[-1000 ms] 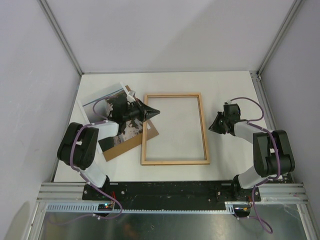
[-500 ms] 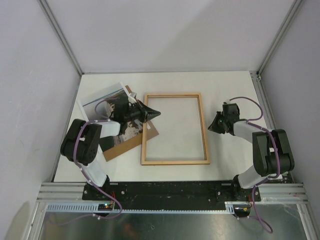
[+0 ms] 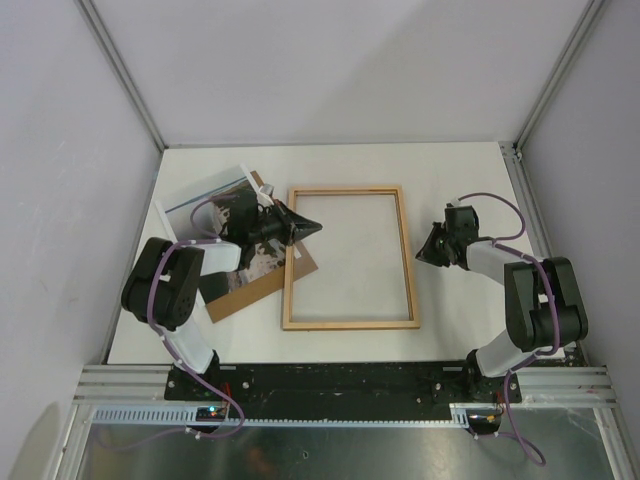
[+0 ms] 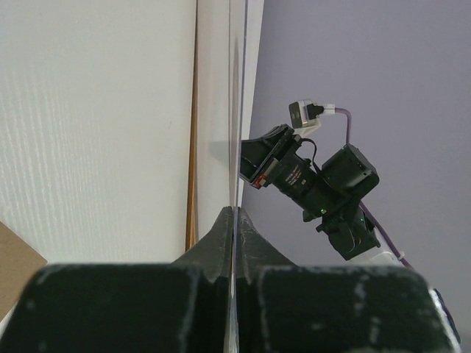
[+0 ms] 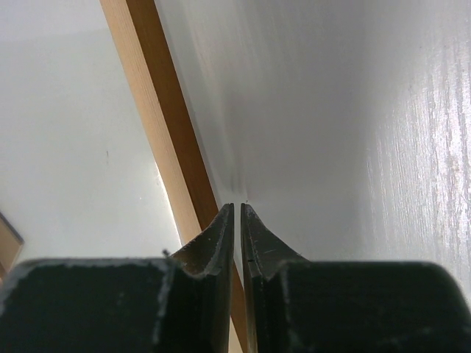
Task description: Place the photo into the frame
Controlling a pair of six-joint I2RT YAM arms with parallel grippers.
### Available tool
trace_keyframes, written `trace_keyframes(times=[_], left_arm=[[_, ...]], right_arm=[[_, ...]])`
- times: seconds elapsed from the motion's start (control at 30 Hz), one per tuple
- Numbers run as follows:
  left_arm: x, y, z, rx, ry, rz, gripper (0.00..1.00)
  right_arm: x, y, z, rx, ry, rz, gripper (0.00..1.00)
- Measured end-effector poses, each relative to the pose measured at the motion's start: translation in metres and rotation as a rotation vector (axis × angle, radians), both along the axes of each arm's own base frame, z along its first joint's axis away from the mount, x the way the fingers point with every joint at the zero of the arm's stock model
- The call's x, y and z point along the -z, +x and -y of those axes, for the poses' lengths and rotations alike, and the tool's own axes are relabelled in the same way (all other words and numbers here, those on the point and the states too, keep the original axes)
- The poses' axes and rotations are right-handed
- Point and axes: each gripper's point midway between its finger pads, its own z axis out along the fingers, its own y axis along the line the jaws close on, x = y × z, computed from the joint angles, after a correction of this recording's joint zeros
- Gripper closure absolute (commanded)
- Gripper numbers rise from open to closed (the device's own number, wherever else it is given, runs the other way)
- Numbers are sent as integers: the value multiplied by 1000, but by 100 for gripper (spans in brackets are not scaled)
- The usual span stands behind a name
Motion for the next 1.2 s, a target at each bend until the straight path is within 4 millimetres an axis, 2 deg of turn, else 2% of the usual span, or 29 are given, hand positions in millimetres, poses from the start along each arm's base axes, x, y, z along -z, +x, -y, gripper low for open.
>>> trace_keyframes(times=[0.43, 0.73, 1.2], left_arm=[[-2, 0, 0, 0, -2, 6, 100], [-17, -1, 0, 0, -12, 45, 100], [-25, 4, 0, -5, -19, 65, 100]], right_arm=[[1, 0, 0, -8, -5, 0, 89], [2, 0, -2, -14, -6, -2, 89], [1, 1, -3, -19, -8, -4, 90]])
